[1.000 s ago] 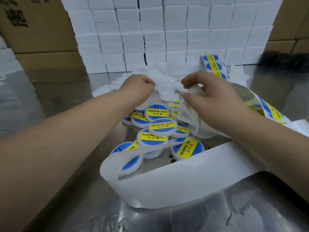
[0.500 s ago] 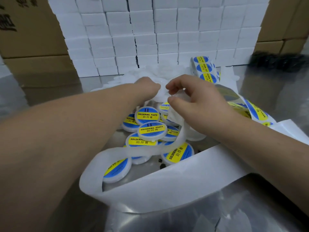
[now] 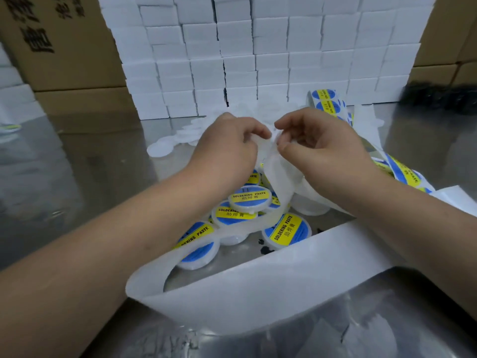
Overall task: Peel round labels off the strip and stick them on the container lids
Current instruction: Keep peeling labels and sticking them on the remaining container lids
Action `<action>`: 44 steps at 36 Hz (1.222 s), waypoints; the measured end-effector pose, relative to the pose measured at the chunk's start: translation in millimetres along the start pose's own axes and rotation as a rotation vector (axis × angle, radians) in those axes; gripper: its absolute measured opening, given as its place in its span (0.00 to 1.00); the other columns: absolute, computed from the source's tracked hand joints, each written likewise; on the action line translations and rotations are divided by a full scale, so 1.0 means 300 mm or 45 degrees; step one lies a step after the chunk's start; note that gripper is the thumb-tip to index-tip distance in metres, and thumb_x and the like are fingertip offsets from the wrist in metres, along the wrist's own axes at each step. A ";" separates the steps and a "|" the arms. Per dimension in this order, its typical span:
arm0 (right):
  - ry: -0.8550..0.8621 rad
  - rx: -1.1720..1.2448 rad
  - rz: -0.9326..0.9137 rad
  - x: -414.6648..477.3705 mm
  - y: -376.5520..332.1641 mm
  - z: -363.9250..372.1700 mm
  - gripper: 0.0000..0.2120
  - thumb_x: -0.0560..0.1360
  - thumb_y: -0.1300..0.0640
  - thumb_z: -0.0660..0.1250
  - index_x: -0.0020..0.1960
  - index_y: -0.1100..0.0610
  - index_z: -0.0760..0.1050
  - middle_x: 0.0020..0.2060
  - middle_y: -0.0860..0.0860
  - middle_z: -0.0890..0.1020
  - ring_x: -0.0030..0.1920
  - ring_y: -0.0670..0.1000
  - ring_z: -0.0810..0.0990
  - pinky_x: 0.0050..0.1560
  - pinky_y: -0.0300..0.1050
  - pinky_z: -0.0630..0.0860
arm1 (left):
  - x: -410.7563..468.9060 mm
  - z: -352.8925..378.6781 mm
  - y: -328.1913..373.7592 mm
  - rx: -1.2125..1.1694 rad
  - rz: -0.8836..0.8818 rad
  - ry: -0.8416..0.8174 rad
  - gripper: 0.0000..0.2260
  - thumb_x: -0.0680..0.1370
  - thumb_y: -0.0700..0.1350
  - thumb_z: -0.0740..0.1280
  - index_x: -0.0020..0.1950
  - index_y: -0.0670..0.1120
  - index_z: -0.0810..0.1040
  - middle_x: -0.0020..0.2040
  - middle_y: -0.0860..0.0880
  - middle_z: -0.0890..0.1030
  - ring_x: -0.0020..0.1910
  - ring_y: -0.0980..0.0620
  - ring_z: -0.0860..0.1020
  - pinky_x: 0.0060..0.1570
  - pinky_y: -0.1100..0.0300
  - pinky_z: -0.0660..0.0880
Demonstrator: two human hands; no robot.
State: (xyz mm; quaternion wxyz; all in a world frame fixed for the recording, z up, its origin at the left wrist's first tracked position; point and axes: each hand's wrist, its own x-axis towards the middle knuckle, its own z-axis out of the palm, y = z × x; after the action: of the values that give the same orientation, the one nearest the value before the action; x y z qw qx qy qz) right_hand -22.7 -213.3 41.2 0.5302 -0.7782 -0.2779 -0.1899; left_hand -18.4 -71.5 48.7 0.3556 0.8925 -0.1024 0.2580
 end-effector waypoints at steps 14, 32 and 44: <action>-0.128 0.262 -0.050 -0.016 -0.015 -0.006 0.10 0.69 0.59 0.56 0.46 0.47 0.69 0.44 0.46 0.81 0.50 0.47 0.79 0.51 0.40 0.73 | -0.049 -0.023 -0.001 -0.065 0.010 -0.179 0.15 0.70 0.65 0.65 0.49 0.57 0.80 0.46 0.56 0.70 0.46 0.63 0.72 0.38 0.67 0.66; -0.028 -0.361 0.005 -0.024 -0.044 -0.002 0.10 0.75 0.52 0.59 0.40 0.53 0.77 0.38 0.50 0.82 0.44 0.49 0.78 0.47 0.47 0.73 | -0.043 -0.046 -0.032 -0.216 -0.182 0.117 0.11 0.73 0.43 0.64 0.33 0.39 0.75 0.27 0.48 0.68 0.27 0.56 0.63 0.27 0.61 0.60; -0.094 0.063 0.409 -0.008 -0.073 0.006 0.14 0.67 0.42 0.63 0.44 0.50 0.80 0.47 0.50 0.82 0.50 0.49 0.80 0.59 0.51 0.74 | -0.017 -0.083 -0.062 -0.360 -0.380 0.309 0.12 0.75 0.44 0.63 0.43 0.35 0.76 0.33 0.46 0.67 0.31 0.54 0.63 0.29 0.63 0.58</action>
State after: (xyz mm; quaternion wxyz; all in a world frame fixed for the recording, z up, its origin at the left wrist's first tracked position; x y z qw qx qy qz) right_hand -38.6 -205.9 54.9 0.5620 -0.8059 -0.1738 -0.0669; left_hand -25.7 -40.9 50.6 0.5210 0.8015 0.0390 0.2909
